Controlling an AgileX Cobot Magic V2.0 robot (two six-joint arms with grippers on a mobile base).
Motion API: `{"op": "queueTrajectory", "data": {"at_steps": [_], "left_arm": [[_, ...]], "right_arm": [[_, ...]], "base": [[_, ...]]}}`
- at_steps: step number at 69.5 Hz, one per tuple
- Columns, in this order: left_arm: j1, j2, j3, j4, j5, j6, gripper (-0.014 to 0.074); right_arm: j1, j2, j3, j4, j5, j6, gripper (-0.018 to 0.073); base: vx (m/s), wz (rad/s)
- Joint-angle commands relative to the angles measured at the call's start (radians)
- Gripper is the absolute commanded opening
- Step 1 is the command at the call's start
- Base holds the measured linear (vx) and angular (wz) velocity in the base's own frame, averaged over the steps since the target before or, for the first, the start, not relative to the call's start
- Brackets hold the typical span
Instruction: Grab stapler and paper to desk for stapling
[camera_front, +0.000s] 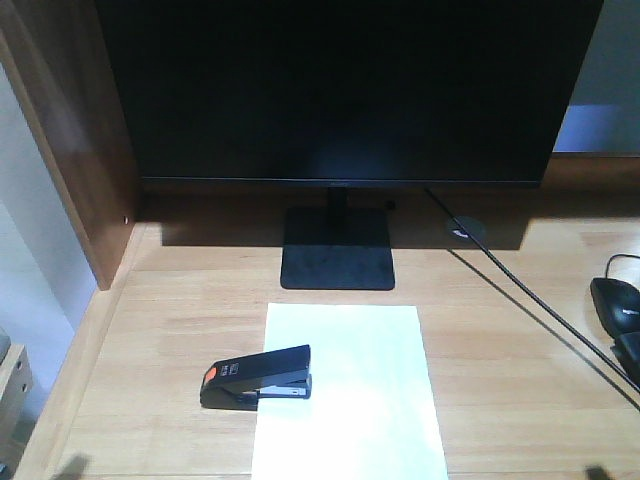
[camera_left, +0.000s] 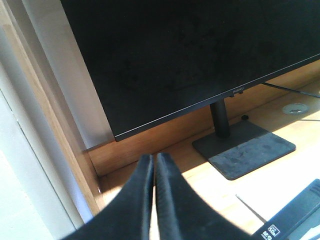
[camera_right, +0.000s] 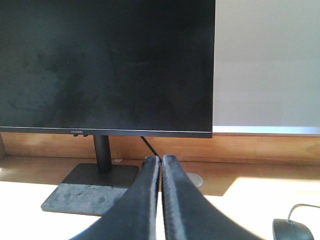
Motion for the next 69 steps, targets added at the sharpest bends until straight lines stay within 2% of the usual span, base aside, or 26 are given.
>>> {"op": "queueTrajectory", "data": {"at_steps": [1,48,53,60,69], "left_arm": [[0.000,0.006,-0.025,-0.001,-0.076,-0.011,-0.0006],[-0.001,0.004,-0.025,-0.002,-0.073,-0.013,-0.0006],[-0.002,0.004,-0.025,-0.015,-0.072,-0.059,-0.0006],[-0.002,0.004,-0.025,-0.021,-0.053,-0.202,-0.0006],[0.000,0.004,-0.025,0.010,0.008,-0.255,-0.0006]], "right_arm": [[-0.001,0.009,-0.028,-0.008,-0.026,-0.002,-0.0006],[-0.001,0.009,-0.028,-0.008,-0.026,-0.002,-0.0006],[-0.001,0.009,-0.028,-0.008,-0.026,-0.002,-0.0006],[-0.001,0.009,-0.028,-0.008,-0.026,-0.002,-0.0006],[-0.001,0.009,-0.028,-0.008,-0.024,-0.002,-0.0006]], "base": [[0.00,0.00],[0.00,0.00],[0.00,0.00],[0.00,0.00],[0.00,0.00]]}}
